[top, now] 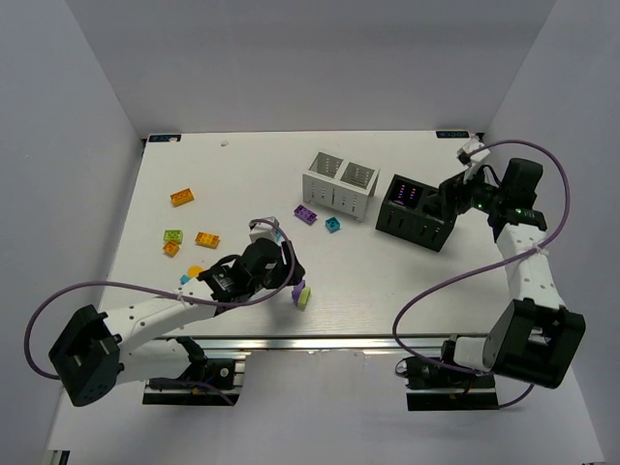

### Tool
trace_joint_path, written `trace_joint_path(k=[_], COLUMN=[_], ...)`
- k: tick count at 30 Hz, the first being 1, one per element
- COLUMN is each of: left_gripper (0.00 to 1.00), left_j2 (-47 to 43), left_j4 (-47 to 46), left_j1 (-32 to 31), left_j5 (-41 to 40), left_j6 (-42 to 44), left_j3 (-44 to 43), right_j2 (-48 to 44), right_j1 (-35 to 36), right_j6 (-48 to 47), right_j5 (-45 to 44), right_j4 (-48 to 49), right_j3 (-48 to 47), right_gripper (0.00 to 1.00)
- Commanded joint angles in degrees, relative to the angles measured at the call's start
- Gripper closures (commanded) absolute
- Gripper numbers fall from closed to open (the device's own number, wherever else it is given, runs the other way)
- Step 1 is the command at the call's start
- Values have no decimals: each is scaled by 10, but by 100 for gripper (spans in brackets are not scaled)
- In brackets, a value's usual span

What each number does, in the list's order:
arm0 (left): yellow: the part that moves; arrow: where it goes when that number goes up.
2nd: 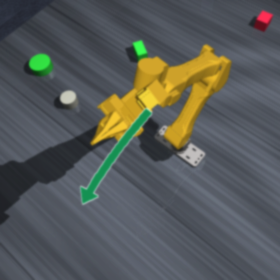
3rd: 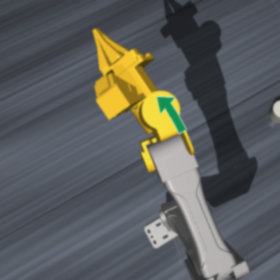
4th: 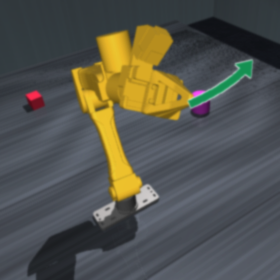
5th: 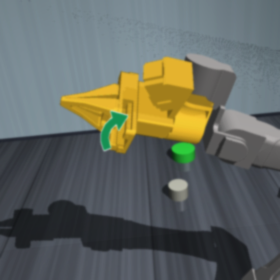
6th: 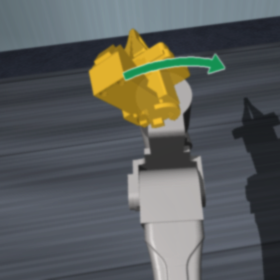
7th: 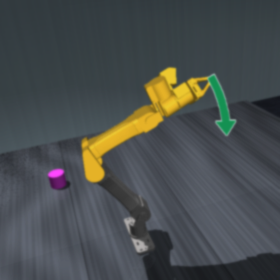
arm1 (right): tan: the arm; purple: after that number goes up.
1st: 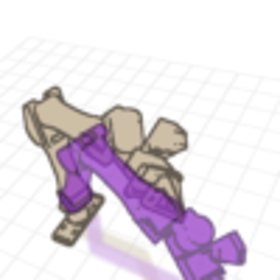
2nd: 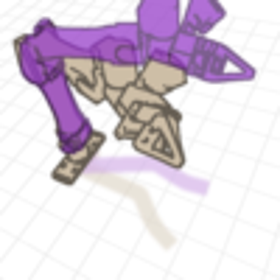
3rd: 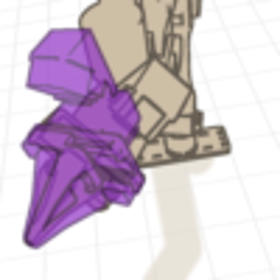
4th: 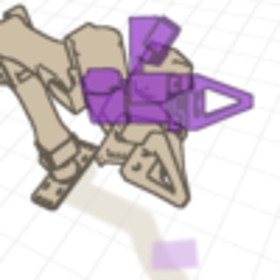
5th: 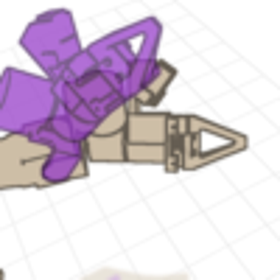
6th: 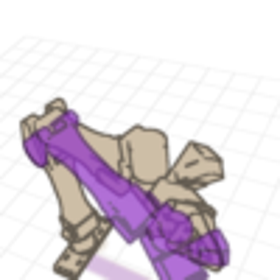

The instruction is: Sort the legos into containers by color

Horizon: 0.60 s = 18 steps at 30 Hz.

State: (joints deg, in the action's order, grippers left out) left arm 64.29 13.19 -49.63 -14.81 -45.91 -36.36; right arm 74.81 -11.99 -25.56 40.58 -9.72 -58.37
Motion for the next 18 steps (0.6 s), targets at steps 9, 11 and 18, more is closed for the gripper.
trace_joint_path(k=[9, 11, 18], left_gripper=[33, 33, 33], left_j2=[67, 85, 127], left_j4=[5, 8, 61], left_j1=[-2, -2, -6], left_j5=[34, 37, 13], left_j6=[26, 30, 39], left_j3=[-49, -58, -102], right_j2=[-43, -57, -88], right_j1=[150, 165, 191], right_j6=[-237, -200, -147], right_j5=[185, 182, 175], right_j4=[-291, -266, -224], right_j3=[-4, 36, 80], right_gripper=[52, 49, 32])
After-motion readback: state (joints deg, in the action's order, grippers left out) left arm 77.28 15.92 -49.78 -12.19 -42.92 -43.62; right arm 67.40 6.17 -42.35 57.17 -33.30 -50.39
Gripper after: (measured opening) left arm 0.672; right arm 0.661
